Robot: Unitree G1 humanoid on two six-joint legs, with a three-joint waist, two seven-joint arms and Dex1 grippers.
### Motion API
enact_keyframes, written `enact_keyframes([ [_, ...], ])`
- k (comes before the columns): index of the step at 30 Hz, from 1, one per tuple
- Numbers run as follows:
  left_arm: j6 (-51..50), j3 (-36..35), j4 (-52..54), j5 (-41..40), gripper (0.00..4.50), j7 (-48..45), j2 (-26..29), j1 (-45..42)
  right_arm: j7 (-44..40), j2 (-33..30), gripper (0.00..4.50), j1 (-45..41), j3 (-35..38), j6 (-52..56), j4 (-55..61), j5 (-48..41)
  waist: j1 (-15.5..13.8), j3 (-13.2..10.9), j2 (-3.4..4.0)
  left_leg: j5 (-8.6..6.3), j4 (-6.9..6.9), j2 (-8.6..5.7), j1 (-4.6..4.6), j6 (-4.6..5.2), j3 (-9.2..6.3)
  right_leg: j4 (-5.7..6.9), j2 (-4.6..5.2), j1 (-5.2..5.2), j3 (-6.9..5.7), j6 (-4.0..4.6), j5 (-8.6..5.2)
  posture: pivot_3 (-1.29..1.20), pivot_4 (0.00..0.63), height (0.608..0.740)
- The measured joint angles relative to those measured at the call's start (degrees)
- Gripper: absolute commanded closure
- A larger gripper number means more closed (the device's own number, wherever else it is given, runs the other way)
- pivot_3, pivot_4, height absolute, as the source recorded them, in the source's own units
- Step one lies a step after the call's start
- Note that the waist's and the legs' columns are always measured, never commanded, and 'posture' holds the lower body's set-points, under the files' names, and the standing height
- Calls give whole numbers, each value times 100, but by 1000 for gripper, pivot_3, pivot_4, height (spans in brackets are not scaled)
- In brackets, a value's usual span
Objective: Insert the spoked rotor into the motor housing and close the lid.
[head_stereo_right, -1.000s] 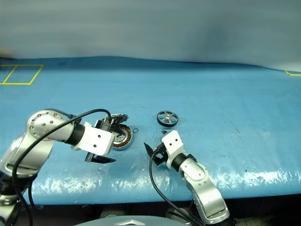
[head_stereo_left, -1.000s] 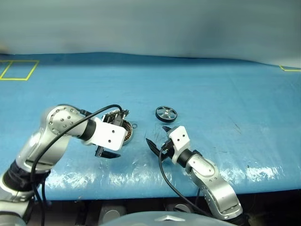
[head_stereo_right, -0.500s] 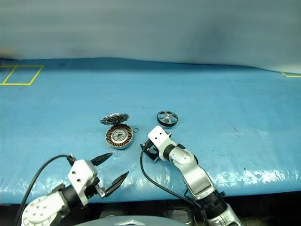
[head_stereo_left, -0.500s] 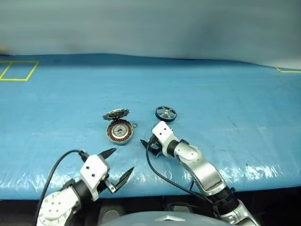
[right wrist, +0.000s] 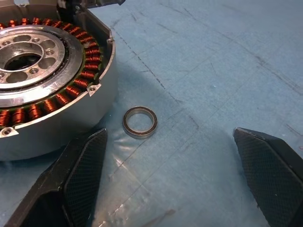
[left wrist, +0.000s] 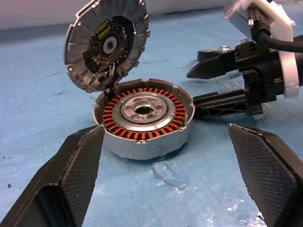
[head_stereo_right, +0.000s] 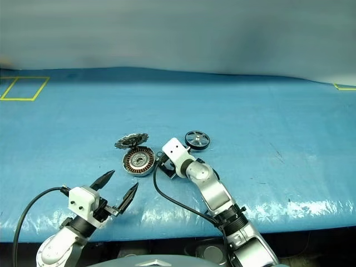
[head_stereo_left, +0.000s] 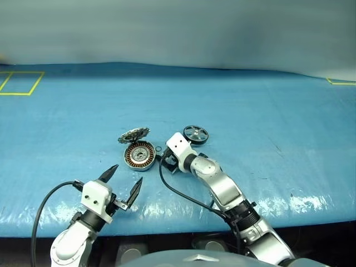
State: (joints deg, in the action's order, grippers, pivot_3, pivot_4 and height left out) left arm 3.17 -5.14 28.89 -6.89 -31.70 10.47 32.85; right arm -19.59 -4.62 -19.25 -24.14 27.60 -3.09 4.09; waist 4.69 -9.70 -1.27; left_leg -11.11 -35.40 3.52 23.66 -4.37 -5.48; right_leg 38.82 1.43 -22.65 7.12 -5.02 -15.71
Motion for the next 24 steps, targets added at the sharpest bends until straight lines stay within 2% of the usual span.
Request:
enact_keyframes([
  [11,166,158,-445,-162,51,278,-8,-259,-355,115,0,-110,136,-215,-382,-121,34,2,3,0,14,1,-5,0,0,0,-1,-1,1,2,-1,0,150,740],
  [14,172,244,-446,-167,0,336,2,-296,-449,153,662,-150,128,-335,-529,-121,56,4,4,0,20,2,-9,0,0,0,-3,-1,0,4,-3,0,150,740],
  [21,64,481,-412,-88,0,590,4,-406,-524,318,2891,-349,96,-614,-1002,-96,70,7,9,1,12,2,-19,-1,0,0,-3,-6,1,3,-2,0,150,740],
  [24,-6,609,-385,-45,0,683,7,-408,-521,344,2891,-418,91,-682,-1122,-59,66,9,8,1,11,2,-19,-1,0,-1,-3,-11,1,3,-2,0,150,740],
])
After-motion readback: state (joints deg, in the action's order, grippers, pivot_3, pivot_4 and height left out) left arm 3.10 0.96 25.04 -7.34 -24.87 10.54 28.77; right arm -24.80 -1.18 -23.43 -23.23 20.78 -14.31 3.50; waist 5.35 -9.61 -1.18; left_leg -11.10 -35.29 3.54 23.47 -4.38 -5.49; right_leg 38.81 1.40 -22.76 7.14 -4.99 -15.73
